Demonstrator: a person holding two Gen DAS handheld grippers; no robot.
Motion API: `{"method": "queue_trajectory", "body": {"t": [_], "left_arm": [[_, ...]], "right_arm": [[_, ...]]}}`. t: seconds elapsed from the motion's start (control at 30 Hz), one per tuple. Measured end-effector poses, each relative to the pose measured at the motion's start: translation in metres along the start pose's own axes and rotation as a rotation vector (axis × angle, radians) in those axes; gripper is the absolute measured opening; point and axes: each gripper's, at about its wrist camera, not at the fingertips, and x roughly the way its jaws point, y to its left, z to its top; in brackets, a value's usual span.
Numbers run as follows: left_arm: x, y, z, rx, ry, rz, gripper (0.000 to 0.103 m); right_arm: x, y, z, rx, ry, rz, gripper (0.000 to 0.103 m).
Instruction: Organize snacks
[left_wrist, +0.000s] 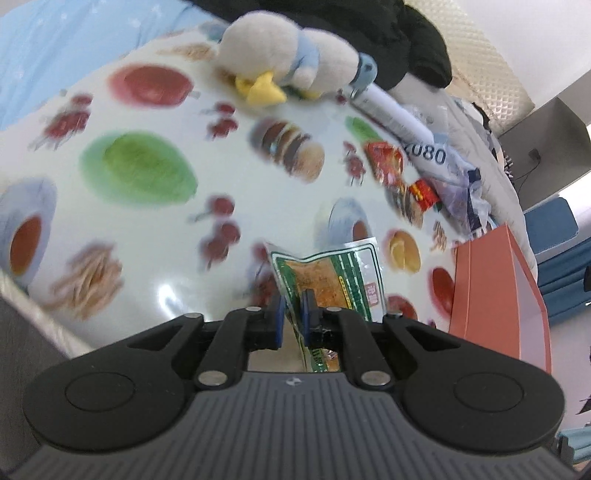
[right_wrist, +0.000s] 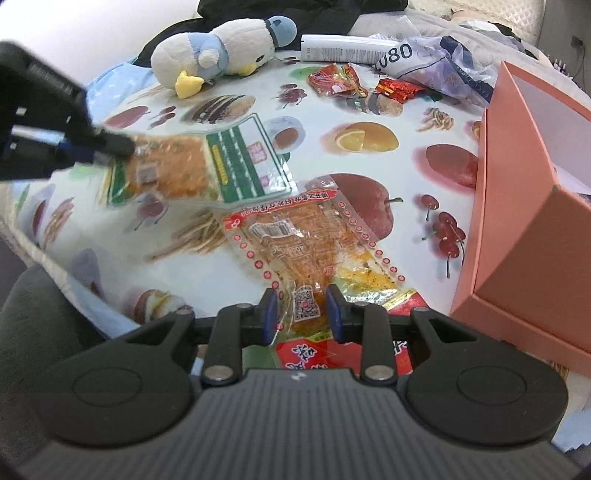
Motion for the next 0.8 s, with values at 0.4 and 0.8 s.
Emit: {"method": "queue_trajectory", "body": {"t": [0.4, 0.8], "left_arm": [[-0.01, 0.006, -0.022, 0.064, 0.078, 0.066, 0.07], [-0.021, -0.027, -0.017, 0.399, 0.072, 0.069, 0.091]], "right_arm": [[-0.009, -0.002, -0.005, 0.021, 0.0, 0.062, 0.052], [-0.024, -0.019, -0.004, 0.04, -0.1, 0.067, 0.083]]}}
